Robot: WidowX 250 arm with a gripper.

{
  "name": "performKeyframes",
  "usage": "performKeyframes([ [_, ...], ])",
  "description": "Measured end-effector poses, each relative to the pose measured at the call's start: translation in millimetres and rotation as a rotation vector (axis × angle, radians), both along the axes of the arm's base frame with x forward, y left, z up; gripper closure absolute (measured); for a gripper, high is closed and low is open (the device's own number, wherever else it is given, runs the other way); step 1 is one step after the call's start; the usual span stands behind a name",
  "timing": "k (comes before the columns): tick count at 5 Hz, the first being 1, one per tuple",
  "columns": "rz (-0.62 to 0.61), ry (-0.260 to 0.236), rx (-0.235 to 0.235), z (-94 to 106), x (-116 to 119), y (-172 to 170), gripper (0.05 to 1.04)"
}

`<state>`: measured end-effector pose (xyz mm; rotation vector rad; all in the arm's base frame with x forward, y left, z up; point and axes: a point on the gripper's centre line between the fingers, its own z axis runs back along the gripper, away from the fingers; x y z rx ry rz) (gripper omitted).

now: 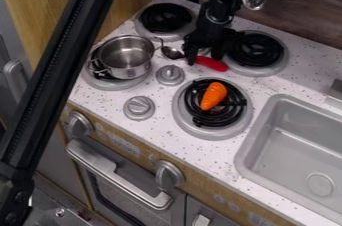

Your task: Put the red object on the upper right burner

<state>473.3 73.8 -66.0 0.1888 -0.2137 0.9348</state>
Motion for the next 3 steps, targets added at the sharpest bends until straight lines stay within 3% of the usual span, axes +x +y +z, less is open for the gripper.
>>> performKeyframes([
  [2,0.006,0.017,-0.013,-4.1,-5.4,-0.7,0.112],
  [3,-0.033,0.01,-0.026,-4.9,-6.0,-2.1,0.322],
])
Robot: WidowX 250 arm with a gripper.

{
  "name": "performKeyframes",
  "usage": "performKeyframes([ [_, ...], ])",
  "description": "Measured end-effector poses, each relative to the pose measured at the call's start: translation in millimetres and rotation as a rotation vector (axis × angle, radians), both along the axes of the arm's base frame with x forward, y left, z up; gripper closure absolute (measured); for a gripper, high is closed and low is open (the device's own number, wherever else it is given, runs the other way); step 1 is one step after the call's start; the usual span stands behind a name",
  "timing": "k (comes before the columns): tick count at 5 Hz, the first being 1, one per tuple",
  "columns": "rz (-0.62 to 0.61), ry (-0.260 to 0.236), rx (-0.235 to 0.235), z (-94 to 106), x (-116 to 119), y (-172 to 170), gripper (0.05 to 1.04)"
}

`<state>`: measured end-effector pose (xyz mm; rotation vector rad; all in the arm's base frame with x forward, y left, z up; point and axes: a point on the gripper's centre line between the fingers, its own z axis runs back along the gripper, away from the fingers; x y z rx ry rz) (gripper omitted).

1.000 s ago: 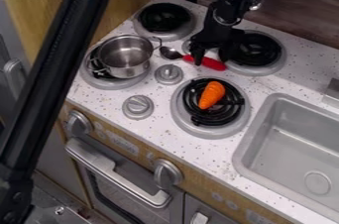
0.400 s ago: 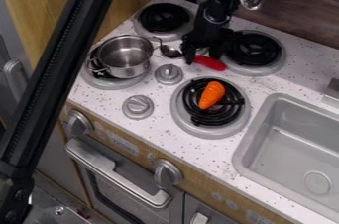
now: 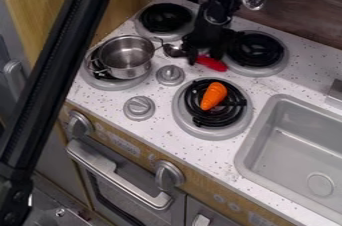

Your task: Put the red object on the upper right burner

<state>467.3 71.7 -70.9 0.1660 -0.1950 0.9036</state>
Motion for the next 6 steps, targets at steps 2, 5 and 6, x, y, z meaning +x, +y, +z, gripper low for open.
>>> performKeyframes([
  [2,-0.194,-0.026,0.02,5.1,2.3,-5.1,0.362],
  [5,-0.319,-0.118,0.107,40.1,14.6,-13.8,0.922],
  [6,-0.357,-0.115,0.126,41.0,15.9,-18.3,1.024],
])
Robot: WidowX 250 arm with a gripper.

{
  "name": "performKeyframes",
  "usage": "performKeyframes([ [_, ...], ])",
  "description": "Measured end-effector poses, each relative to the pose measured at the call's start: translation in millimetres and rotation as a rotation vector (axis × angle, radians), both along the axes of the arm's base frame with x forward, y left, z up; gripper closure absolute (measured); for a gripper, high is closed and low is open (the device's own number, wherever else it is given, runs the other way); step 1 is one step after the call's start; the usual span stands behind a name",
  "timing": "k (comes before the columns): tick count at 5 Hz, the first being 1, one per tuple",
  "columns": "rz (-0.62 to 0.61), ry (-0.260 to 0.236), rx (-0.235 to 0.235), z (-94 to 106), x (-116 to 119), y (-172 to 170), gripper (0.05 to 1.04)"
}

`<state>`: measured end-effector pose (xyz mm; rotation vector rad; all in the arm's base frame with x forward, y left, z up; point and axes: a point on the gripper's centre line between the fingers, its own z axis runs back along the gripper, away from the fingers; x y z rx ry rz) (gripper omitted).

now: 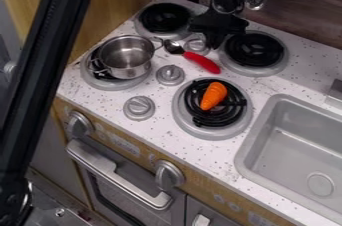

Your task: Put the red object on the upper right burner

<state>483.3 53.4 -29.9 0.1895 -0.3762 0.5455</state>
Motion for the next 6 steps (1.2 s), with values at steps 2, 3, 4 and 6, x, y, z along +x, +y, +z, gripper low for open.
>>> performKeyframes([
  [2,0.028,0.022,-0.032,-8.9,-8.2,-6.2,0.89],
  [3,0.108,0.044,-0.07,-22.0,-25.4,-2.2,0.633],
  [4,0.155,0.04,-0.109,-17.3,-36.7,-3.3,0.339],
  [6,0.209,0.077,-0.146,-25.1,-48.6,0.4,0.086],
])
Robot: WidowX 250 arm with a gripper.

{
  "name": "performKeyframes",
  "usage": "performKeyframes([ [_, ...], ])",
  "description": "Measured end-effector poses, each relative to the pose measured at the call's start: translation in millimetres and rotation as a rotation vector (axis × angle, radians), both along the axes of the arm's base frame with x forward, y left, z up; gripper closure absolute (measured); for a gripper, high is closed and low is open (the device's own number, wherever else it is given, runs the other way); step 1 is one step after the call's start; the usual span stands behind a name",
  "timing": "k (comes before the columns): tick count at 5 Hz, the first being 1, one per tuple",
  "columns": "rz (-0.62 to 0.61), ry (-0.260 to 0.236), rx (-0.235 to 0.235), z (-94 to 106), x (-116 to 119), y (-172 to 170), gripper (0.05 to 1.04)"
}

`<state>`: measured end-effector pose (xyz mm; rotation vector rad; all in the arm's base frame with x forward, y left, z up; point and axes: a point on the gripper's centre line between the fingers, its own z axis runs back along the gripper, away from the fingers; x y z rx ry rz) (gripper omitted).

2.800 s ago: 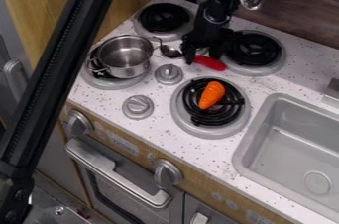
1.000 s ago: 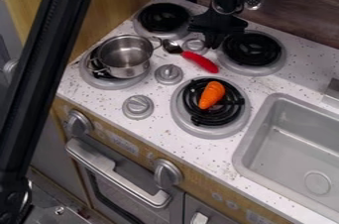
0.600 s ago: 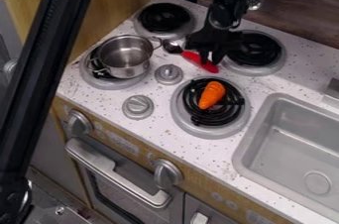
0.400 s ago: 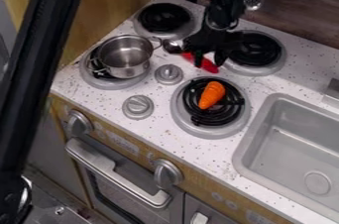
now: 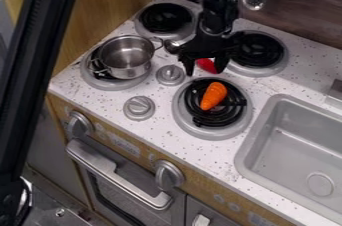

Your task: Put the red object on the upper right burner

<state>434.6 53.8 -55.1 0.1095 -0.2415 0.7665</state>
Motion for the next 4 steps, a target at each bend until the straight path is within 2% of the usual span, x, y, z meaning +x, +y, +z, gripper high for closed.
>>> performKeyframes([
  [2,0.028,-0.027,-0.01,2.5,13.8,3.8,0.086],
  [4,0.037,-0.04,0.01,4.5,16.1,7.2,0.086],
])
